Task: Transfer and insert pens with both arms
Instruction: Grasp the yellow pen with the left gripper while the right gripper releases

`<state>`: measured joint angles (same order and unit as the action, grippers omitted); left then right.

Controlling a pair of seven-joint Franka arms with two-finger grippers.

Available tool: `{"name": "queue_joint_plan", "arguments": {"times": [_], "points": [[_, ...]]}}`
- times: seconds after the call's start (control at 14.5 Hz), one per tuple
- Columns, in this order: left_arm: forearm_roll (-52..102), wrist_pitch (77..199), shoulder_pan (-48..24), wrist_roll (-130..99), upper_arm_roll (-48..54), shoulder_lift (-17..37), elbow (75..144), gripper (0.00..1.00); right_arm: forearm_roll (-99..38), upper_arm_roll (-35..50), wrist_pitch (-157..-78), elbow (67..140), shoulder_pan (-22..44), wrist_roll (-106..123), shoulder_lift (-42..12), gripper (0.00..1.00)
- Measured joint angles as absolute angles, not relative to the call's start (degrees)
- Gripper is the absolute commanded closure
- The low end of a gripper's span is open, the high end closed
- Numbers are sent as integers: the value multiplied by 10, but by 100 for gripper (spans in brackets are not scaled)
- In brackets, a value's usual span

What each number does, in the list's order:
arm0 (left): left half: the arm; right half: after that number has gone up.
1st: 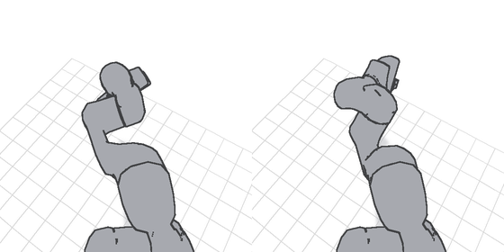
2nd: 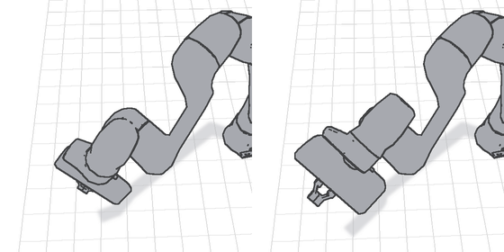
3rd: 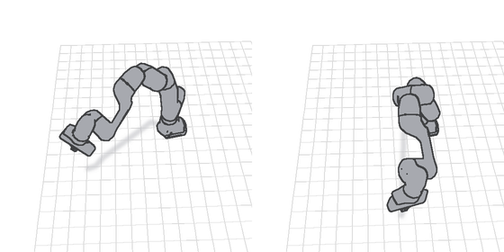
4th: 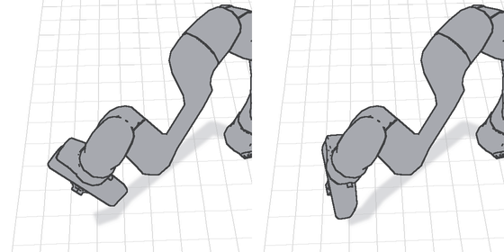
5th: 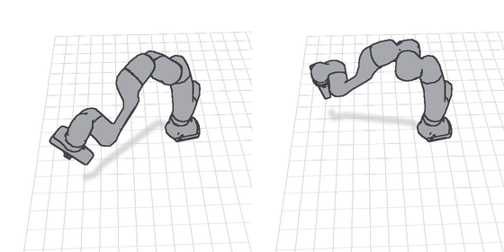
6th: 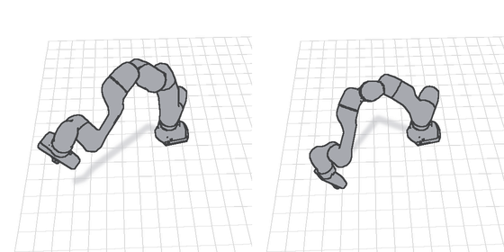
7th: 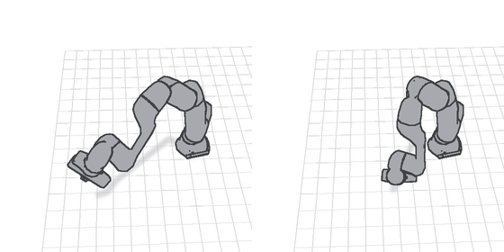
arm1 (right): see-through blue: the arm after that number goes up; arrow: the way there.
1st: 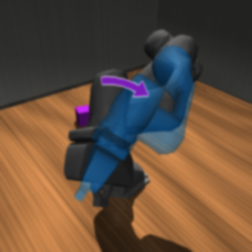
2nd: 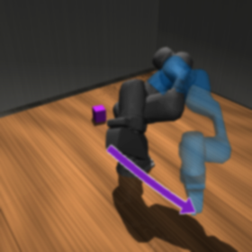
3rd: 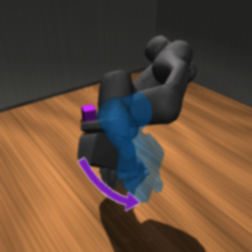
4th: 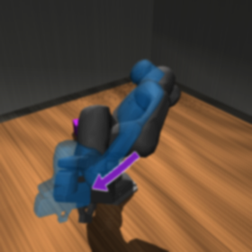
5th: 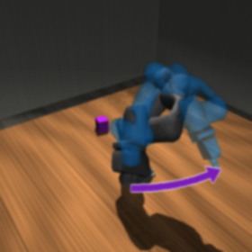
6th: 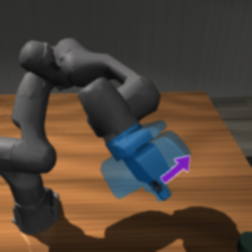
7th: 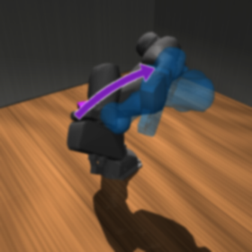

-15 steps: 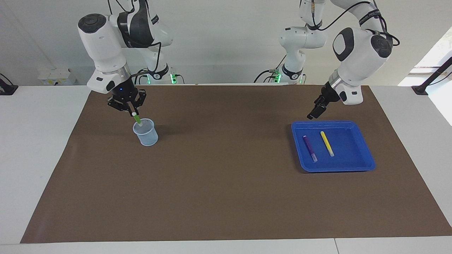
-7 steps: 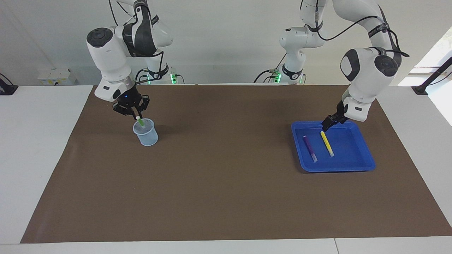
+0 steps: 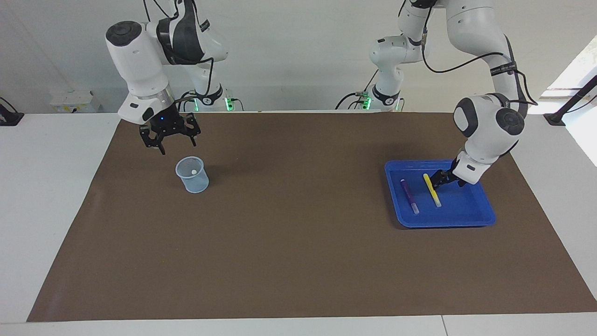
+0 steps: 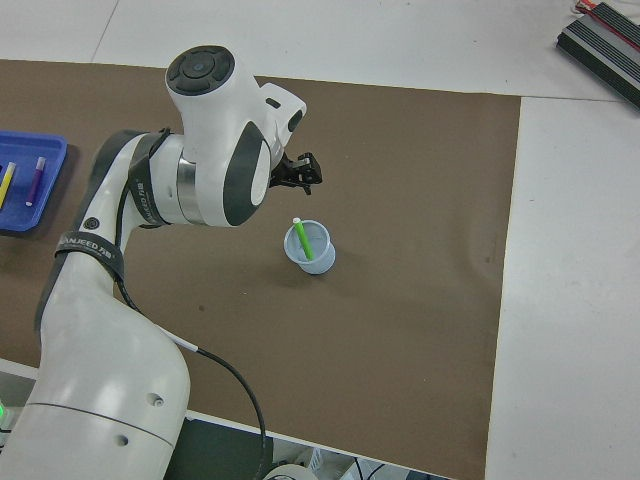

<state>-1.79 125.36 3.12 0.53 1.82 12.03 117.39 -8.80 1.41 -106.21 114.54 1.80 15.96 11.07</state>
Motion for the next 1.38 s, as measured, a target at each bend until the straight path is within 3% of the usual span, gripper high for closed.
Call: {"name": "queue_joint_plan", "arguments": {"times": [0.21, 0.48, 0.69, 0.83, 0.96, 1.1, 1.17, 1.38], "points": [[-20, 1258, 28, 8, 22, 139, 1174, 14, -235, 7, -983, 1078, -15, 157, 116, 0], [-20, 1258, 25, 9, 23, 148, 1174, 15, -321, 6, -953, 1079, -25, 41, 113, 0], [-20, 1258, 25, 9, 23, 155, 1175, 23, -374, 8, -939, 1083, -26, -54, 113, 0], [-20, 1258, 25, 9, 24, 158, 1174, 41, -385, 7, -939, 1086, -26, -84, 113, 0], [-20, 1258, 25, 9, 25, 157, 1174, 64, -388, 8, -939, 1086, -25, -94, 113, 0], [-20, 1258, 25, 9, 25, 154, 1173, 95, -389, 10, -939, 1086, -25, -100, 114, 0], [-19, 1257, 25, 9, 25, 152, 1173, 100, -389, 11, -939, 1087, -25, -100, 114, 0], [-19, 1256, 25, 9, 27, 152, 1173, 100, -389, 11, -938, 1087, -25, -101, 114, 0]]}}
